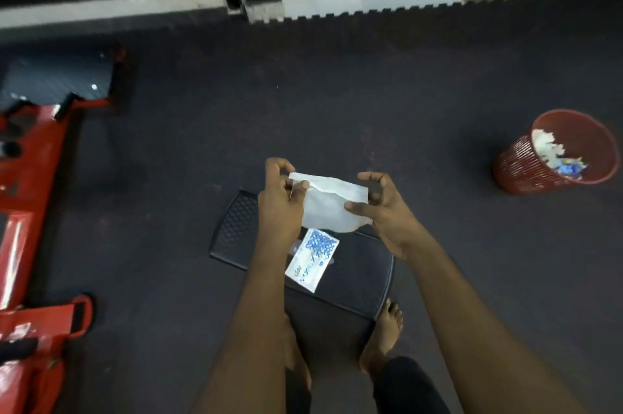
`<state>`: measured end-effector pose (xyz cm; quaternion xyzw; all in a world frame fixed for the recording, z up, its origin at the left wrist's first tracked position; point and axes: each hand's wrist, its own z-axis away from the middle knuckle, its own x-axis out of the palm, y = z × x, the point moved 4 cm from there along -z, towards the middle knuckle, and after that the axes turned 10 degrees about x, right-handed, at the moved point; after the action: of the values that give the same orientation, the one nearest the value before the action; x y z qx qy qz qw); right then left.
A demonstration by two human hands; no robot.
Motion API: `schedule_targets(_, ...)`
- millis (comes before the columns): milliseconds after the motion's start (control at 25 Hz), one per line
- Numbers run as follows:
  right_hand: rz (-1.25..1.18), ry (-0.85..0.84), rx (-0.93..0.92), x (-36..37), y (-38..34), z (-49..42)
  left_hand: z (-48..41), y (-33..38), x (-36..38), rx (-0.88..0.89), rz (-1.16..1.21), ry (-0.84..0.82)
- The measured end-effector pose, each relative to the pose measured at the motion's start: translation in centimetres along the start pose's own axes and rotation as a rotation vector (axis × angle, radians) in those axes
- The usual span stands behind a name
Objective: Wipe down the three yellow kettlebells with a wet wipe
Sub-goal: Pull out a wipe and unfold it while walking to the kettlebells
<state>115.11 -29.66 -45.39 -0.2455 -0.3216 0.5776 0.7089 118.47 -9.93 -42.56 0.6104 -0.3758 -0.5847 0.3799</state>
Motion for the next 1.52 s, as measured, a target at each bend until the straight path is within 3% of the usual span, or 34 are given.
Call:
schedule_targets(120, 0.039, 0.163, 0.027, 0.9, -3.3, 2.8, -1.2, 3.7, -3.2, -0.05, -0.128, -0.051)
schedule_targets(200, 0.01, 0.263, 0.06, 1.9, -4.9, 4.5, -1.4, 6.0, -5.2, -0.079, -0.164, -0.002)
schedule_targets(400, 0.021, 0.254, 0.002, 4.2, -8.3, 8.3, -1.6, 11.2, -9.3, 0.024, -0.119, -0.015)
schedule_targets(600, 0.188, 0.052, 0.169, 6.0, -12.7, 11.2, -2.9, 16.4, -12.9, 0.177, -0.088, -0.132)
schedule_targets(760, 0.178, -0.11, 0.23, 8.0, -16.1, 12.9, -3.8, 20.5, -15.5, 0.262, -0.046, -0.137)
schedule_targets(840, 0.158, -0.126, 0.182, 9.0, -17.8, 13.6, -4.4, 22.3, -16.7, 0.302, -0.042, -0.142)
schedule_targets(1040, 0.046, 0.105, -0.1, 9.4, -22.7, 15.4, -5.3, 25.4, -20.0, 0.319, -0.026, -0.017)
schedule_targets(1160, -0.037, 0.154, -0.206, 9.3, -25.1, 16.3, -5.4, 26.6, -21.3, 0.33, 0.013, 0.039)
schedule_targets(1360, -0.045, 0.046, -0.28, 11.4, -27.2, 17.5, -5.5, 29.4, -22.2, 0.355, 0.062, 0.049)
schedule_targets(1520, 0.206, -0.014, -0.291, 12.9, -27.3, 17.7, -5.7, 31.8, -22.9, 0.358, 0.105, 0.047)
